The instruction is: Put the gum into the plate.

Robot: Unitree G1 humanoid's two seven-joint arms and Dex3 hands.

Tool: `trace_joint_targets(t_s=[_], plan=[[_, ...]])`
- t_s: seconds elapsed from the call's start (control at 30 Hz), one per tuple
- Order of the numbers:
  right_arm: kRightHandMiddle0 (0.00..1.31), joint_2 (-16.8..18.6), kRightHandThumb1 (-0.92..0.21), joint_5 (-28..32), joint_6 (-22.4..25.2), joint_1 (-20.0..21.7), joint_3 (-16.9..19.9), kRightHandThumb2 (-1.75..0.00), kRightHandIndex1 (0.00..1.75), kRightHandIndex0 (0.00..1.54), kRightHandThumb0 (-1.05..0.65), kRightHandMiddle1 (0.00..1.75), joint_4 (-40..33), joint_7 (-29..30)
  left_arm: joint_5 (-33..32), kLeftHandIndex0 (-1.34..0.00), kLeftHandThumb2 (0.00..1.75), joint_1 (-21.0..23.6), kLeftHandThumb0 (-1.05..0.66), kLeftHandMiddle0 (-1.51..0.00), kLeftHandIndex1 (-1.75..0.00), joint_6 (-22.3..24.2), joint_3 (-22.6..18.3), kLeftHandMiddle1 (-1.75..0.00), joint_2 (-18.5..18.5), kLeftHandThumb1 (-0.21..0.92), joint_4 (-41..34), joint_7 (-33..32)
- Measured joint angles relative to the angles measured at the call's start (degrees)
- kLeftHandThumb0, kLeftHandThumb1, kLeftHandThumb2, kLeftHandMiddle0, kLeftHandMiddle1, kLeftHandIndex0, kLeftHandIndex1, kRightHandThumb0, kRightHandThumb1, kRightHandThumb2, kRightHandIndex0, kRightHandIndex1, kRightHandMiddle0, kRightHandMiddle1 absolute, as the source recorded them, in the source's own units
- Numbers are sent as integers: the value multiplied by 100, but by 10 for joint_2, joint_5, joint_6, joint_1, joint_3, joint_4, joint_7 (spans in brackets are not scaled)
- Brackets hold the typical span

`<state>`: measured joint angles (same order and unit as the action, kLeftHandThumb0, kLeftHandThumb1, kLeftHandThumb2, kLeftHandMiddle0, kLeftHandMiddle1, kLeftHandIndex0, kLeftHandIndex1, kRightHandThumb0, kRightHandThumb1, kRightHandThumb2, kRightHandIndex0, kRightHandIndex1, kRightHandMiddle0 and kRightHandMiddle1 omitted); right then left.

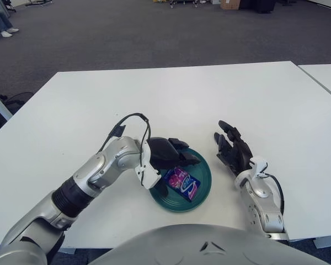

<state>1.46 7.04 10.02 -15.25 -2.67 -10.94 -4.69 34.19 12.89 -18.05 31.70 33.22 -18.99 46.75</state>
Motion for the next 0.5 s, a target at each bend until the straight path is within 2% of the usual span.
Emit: trace_joint_targets(t_s=[0.1,0.17,0.37,0.43,0.5], plan=[[0,5,-92,1,-2,-1,-1,-83,1,23,-65,47,0,1,-5,0,35,-22,-105,0,0,-7,-24,0,-6,92,2,-42],[0,7,-92,-1,-5,-2,-3,-83,1,23,-65,48,0,5,-20,0,34,-47,-105,0,0,1,-49,0,-22,92,3,-84],[0,7,-92,-6,-18,0,-4,-84,1,23,-66,49,12,9,-101,0,28,-135,-105,0,0,83,-138,0,-84,92,-23,-161],[0,7,-92,-7,-22,1,-4,-86,1,23,-66,50,15,7,-139,0,44,-164,-105,0,0,117,-172,0,-109,92,-30,-185],[0,6,-92,-7,-26,1,-4,-86,1,23,-66,51,17,5,-190,0,54,-192,-105,0,0,157,-207,0,-154,92,-32,-223]])
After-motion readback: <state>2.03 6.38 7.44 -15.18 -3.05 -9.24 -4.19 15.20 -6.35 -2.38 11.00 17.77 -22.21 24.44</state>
